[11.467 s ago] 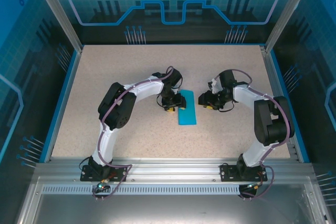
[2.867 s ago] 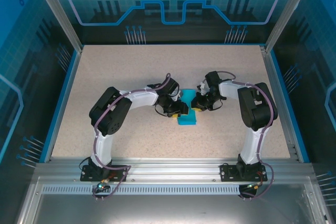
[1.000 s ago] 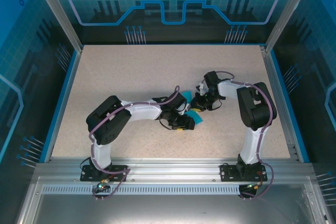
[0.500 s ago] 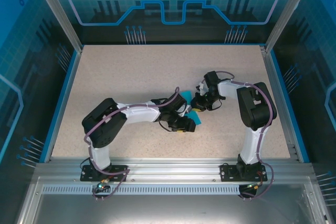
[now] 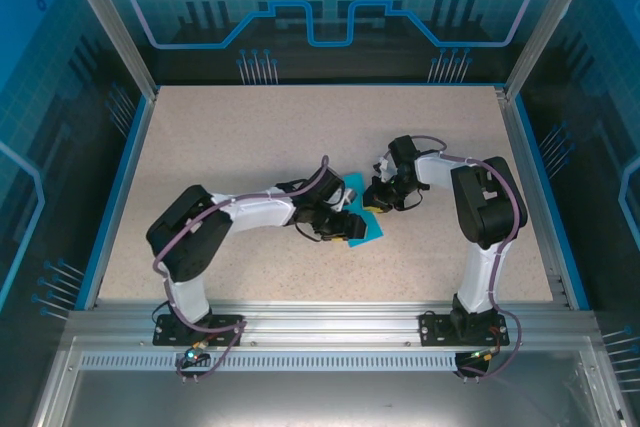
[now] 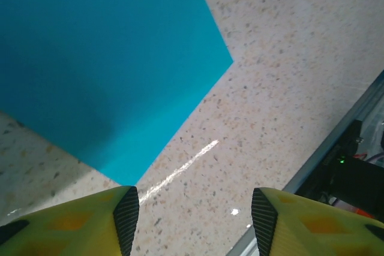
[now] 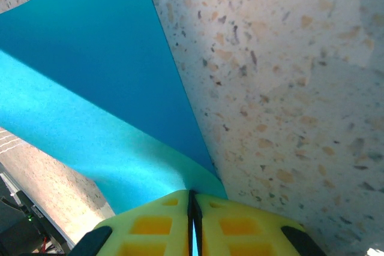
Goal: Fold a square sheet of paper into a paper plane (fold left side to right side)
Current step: First fold the square sheet of paper in half at the center of the table, then hold the square sheet of paper at the center of the table.
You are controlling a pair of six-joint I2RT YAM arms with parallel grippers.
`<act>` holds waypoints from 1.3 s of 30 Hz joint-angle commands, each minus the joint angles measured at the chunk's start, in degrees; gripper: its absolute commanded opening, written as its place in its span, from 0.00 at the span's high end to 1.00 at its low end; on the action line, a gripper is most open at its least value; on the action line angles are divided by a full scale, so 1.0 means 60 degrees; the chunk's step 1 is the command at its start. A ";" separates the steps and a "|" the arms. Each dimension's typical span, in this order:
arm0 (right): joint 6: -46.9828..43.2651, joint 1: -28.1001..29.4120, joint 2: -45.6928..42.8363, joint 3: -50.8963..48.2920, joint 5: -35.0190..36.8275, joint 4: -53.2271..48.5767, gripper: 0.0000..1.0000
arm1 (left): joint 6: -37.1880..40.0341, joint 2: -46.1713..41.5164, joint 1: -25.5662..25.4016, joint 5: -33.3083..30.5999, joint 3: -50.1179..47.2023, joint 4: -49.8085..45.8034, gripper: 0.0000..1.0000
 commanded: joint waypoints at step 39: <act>-0.0457 -0.0710 -0.4793 -0.3788 -0.1262 0.0242 0.86 | 0.0181 0.1267 -0.0260 -0.0726 0.0967 -0.1452 0.45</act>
